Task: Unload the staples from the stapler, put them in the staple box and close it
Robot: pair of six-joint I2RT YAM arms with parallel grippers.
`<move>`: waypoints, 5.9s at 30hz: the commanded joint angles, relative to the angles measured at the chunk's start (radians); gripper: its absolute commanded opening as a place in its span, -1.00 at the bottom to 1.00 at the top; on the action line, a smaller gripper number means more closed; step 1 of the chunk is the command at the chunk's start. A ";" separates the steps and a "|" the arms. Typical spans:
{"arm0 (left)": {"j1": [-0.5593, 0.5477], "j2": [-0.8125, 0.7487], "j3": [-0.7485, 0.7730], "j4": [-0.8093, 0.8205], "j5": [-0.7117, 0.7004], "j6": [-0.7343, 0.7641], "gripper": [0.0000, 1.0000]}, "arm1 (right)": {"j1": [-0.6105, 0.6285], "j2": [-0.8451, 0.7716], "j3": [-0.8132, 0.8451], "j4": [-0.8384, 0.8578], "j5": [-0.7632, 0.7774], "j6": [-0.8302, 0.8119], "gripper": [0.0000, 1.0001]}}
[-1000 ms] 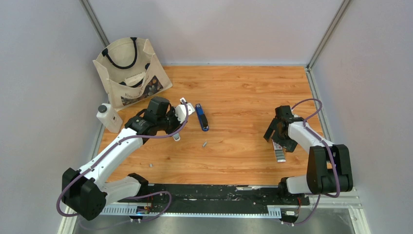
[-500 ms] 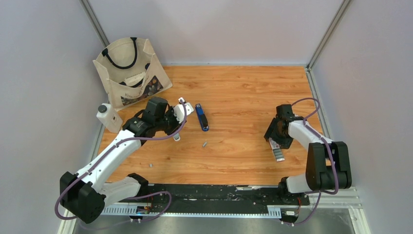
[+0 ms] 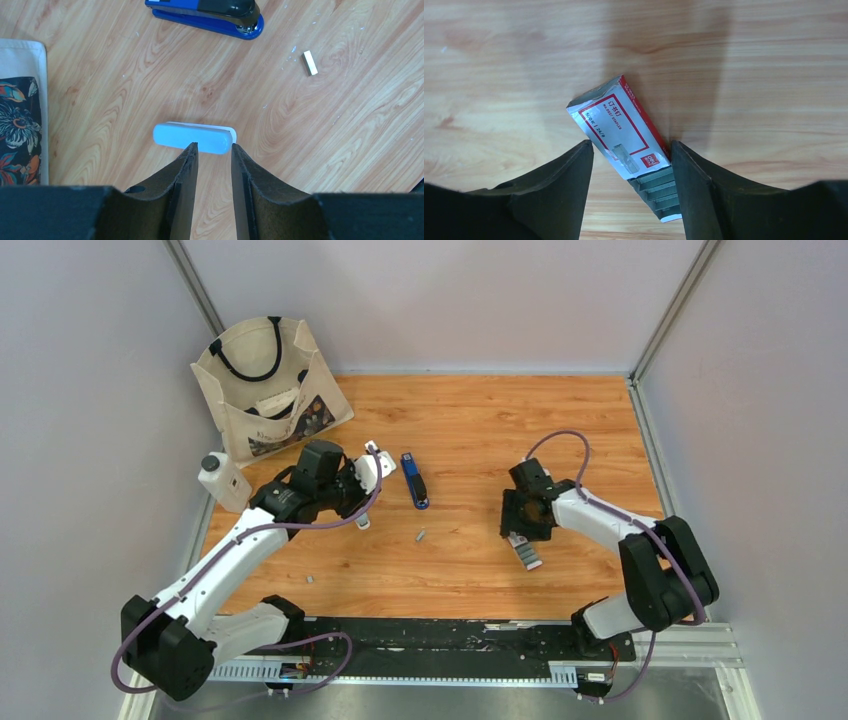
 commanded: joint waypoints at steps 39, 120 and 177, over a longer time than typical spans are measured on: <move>-0.005 -0.070 0.023 -0.028 -0.036 0.037 -0.21 | 0.627 0.231 0.208 0.078 -0.180 -0.129 0.40; -0.991 0.958 0.592 0.085 -0.085 -0.170 -0.35 | -0.435 -0.499 -0.028 -0.056 -0.108 0.062 0.13; -1.018 1.041 0.703 0.002 -0.088 -0.234 -0.39 | -0.490 -0.519 -0.042 -0.054 -0.167 0.039 0.09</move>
